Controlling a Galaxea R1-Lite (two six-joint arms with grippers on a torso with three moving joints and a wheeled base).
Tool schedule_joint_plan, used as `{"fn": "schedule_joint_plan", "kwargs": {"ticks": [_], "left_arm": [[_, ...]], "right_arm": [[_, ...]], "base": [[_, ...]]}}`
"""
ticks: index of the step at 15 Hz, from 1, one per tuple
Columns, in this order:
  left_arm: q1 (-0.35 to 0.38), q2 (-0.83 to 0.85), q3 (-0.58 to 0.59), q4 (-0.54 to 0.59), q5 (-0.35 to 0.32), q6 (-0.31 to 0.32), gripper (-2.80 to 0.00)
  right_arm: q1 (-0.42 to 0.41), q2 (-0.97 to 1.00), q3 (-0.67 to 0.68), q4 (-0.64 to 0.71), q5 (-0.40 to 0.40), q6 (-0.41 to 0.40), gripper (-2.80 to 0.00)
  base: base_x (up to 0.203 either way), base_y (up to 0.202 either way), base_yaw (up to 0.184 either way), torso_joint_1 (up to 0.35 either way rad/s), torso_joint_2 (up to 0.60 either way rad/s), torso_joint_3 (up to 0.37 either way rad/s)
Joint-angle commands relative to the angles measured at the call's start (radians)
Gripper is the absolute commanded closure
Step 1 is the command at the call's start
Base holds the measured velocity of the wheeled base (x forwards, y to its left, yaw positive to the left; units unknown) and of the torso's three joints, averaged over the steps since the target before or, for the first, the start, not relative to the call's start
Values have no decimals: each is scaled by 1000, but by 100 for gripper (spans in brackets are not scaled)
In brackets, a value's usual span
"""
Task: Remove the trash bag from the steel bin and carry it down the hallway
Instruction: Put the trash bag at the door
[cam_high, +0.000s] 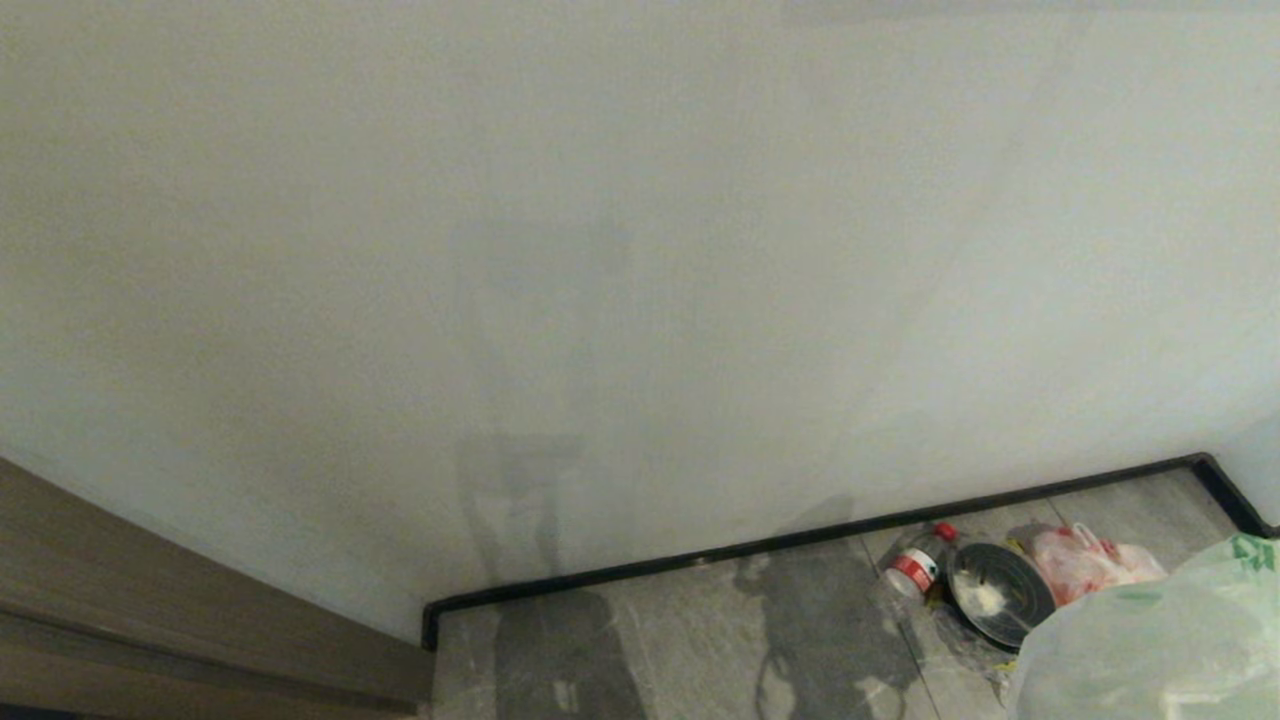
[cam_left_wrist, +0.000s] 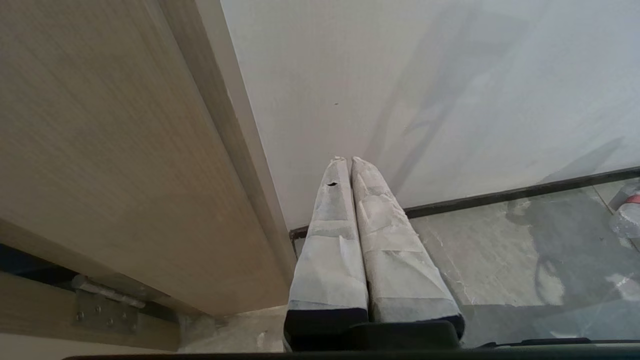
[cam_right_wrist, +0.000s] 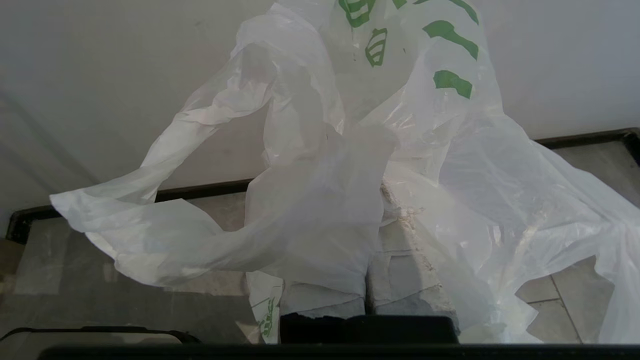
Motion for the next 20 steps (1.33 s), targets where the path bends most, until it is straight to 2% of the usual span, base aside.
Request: {"fn": "schedule_joint_plan", "kwargs": {"ticks": [1, 2, 4, 6, 10, 12, 15, 18, 19, 20], "left_arm": [[0, 0, 0, 0, 0, -1, 0], [0, 0, 0, 0, 0, -1, 0], [0, 0, 0, 0, 0, -1, 0], [0, 0, 0, 0, 0, -1, 0], [0, 0, 0, 0, 0, -1, 0], [0, 0, 0, 0, 0, -1, 0], [0, 0, 0, 0, 0, -1, 0], [0, 0, 0, 0, 0, -1, 0], [0, 0, 0, 0, 0, -1, 0], [0, 0, 0, 0, 0, -1, 0]], "right_arm": [[1, 2, -16, 10, 3, -5, 0], [1, 12, -55, 28, 9, -6, 0], [1, 106, -240, 124, 30, -2, 0], [5, 304, -397, 211, 61, 2, 0], [42, 738, -624, 240, 86, -35, 0], [108, 917, -705, 249, 89, -62, 0], [270, 1099, -766, 304, 104, -84, 0], [290, 1244, -781, 298, 110, -98, 0], [296, 1278, -782, 290, 108, -105, -280], [311, 1301, -783, 286, 103, -108, -280]], "base": [[0, 0, 0, 0, 0, 0], [0, 0, 0, 0, 0, 0], [0, 0, 0, 0, 0, 0], [0, 0, 0, 0, 0, 0], [0, 0, 0, 0, 0, 0], [0, 0, 0, 0, 0, 0], [0, 0, 0, 0, 0, 0], [0, 0, 0, 0, 0, 0], [0, 0, 0, 0, 0, 0], [0, 0, 0, 0, 0, 0]]}}
